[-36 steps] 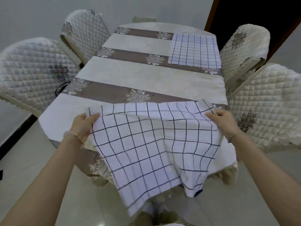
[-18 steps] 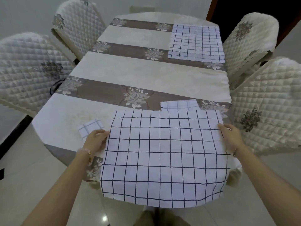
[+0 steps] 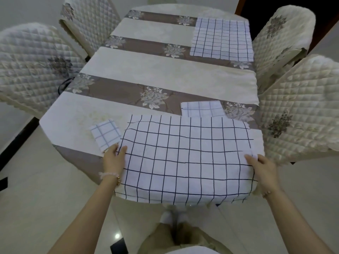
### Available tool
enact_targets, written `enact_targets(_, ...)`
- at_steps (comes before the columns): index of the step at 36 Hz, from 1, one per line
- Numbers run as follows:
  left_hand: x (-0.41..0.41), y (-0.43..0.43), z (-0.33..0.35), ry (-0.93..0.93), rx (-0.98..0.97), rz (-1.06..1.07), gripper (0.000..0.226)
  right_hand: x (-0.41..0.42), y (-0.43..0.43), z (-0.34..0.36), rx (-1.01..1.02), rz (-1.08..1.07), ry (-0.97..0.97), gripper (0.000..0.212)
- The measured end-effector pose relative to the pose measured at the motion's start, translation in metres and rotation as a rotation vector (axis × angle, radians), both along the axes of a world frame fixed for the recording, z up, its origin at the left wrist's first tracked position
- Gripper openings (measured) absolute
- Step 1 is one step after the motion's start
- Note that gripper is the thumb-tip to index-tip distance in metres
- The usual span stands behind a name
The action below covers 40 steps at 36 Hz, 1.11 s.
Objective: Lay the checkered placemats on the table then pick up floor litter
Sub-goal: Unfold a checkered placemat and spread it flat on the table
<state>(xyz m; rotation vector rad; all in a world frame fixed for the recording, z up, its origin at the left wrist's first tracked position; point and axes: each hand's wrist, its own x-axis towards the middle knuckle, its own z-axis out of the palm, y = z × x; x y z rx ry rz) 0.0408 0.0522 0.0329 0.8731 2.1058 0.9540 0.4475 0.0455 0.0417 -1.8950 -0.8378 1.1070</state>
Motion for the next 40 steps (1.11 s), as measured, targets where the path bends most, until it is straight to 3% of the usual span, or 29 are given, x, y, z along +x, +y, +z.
enact_targets(3, -0.001, -0.01, 0.009, 0.024, 0.15, 0.005, 0.019, -0.007, -0.005, 0.018, 0.089, -0.029, -0.024, 0.041)
enact_targets(6, -0.01, -0.025, 0.022, 0.011, 0.318, 0.03, 0.037, -0.015, -0.005, 0.041, 0.191, 0.0, -0.054, 0.039)
enact_targets(10, -0.027, -0.055, 0.041, -0.066, 0.429, 0.149, 0.017, -0.032, -0.001, 0.064, 0.297, 0.096, -0.06, 0.047)
enact_targets(17, -0.071, -0.123, 0.06, -0.028, 0.541, 0.371, 0.015, -0.107, 0.021, 0.078, 0.374, 0.348, 0.033, 0.045)
enact_targets(28, -0.146, -0.27, 0.048, 0.029, 0.497, 0.799, 0.022, -0.279, 0.003, 0.069, 0.315, 0.796, 0.205, 0.041)
enact_targets(30, -0.159, -0.294, 0.037, 0.009, 0.463, 0.86, 0.022, -0.31, -0.01, 0.06, 0.284, 0.879, 0.187, 0.039)
enact_targets(34, -0.189, -0.339, 0.015, -0.036, 0.358, 0.916, 0.016, -0.372, -0.034, 0.036, 0.169, 0.985, 0.11, 0.015)
enact_targets(40, -0.24, -0.394, -0.004, -0.077, 0.226, 0.983, 0.015, -0.46, -0.065, 0.007, 0.038, 1.126, 0.039, 0.015)
